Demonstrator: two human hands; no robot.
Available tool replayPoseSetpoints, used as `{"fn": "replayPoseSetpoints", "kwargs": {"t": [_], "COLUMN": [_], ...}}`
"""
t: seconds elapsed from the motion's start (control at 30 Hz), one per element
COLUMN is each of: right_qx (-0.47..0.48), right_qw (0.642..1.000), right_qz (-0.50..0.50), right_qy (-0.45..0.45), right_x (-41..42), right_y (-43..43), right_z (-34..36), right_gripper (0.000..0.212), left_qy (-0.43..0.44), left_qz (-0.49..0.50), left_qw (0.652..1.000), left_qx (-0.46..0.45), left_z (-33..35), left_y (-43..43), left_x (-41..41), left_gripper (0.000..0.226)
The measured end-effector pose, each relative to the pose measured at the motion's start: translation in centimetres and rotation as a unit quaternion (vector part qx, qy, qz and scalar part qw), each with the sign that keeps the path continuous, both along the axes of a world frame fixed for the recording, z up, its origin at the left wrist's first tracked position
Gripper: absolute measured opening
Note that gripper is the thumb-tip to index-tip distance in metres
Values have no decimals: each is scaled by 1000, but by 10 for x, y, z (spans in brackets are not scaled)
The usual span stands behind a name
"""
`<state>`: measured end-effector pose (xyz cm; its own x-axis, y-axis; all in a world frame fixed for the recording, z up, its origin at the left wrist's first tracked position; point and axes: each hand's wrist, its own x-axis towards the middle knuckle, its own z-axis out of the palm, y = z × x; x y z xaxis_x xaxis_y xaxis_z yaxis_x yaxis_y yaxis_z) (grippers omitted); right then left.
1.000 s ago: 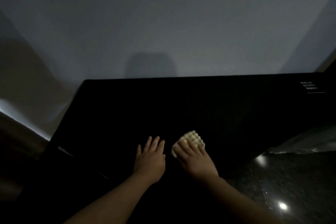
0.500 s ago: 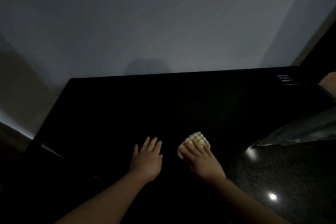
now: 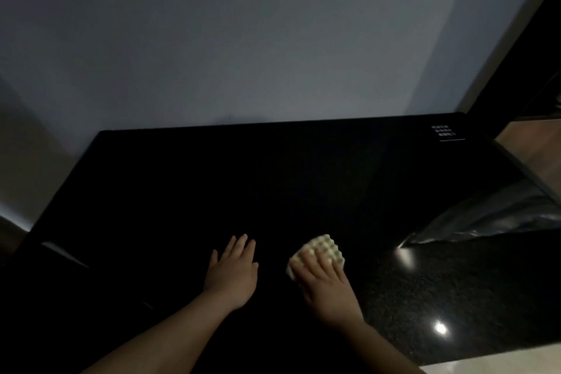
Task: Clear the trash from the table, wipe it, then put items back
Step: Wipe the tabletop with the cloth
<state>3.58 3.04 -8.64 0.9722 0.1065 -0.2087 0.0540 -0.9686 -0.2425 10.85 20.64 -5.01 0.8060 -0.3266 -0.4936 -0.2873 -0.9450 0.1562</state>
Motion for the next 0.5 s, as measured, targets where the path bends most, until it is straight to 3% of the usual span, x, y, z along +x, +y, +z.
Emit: {"fn": "replayPoseSetpoints", "kwargs": {"t": [0.1, 0.17, 0.3, 0.4, 0.5], "right_qx": [-20, -13, -49, -46, -45], "right_qw": [999, 994, 968, 983, 996], "right_qz": [-22, -106, -244, -177, -80], "right_qy": [-35, 16, 27, 24, -20], "right_x": [-2, -9, -26, -27, -33], "right_y": [-32, -65, -85, -43, -13], "right_z": [3, -4, -6, -7, -13], "right_gripper": [74, 64, 51, 63, 41], "left_qy": [16, 24, 21, 22, 29], "left_qz": [-20, -30, -30, -29, -32], "left_qw": [1000, 999, 999, 999, 999], "left_qx": [3, 5, 11, 13, 13], "left_z": [2, 4, 7, 8, 10], "left_y": [1, 2, 0, -3, -4], "left_x": [-4, -6, -7, -6, -6], "left_gripper": [53, 53, 53, 54, 54]}}
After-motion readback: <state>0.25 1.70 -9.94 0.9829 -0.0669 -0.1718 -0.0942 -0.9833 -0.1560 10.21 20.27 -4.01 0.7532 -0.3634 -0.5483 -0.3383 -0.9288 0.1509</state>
